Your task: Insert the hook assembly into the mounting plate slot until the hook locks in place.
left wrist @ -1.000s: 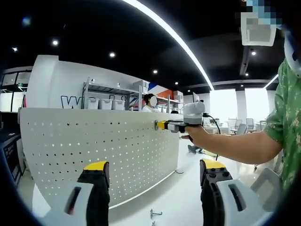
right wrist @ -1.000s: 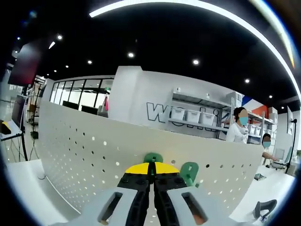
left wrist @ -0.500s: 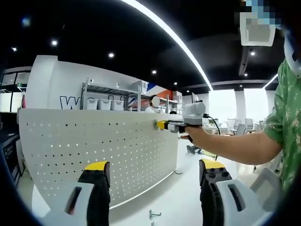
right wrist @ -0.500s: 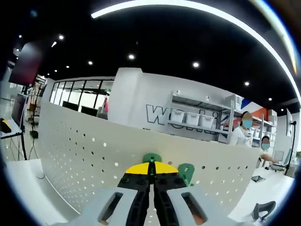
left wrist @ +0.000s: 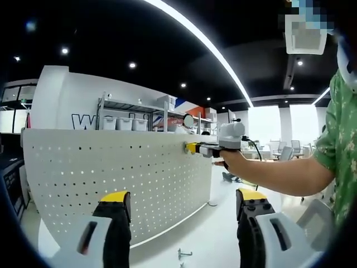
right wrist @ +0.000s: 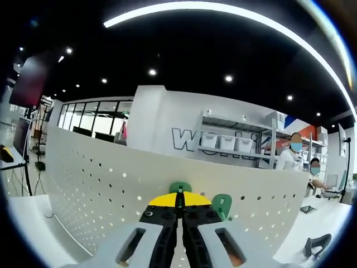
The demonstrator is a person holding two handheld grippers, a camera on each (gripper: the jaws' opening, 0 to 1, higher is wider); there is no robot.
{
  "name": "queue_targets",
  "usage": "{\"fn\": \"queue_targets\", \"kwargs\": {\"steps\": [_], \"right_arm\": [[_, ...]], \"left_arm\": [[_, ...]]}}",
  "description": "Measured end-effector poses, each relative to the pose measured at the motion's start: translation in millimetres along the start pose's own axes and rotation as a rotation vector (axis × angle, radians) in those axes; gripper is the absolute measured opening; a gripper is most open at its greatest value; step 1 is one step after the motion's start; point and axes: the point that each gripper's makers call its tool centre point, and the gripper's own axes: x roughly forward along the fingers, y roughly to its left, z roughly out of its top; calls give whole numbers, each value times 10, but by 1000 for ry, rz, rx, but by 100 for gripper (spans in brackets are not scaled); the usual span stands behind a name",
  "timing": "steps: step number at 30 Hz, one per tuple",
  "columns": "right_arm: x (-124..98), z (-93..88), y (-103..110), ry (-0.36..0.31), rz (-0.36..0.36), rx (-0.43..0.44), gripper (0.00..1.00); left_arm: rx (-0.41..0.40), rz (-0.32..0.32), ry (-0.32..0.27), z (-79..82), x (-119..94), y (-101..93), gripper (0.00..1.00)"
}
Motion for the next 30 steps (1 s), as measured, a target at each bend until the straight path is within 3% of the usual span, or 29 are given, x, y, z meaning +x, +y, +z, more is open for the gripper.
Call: {"fn": "queue_targets", "kwargs": {"steps": [30], "right_arm": [[59, -46, 16, 39, 18, 63, 0]], "left_arm": [[2, -7, 8, -22, 8, 1, 78]]}}
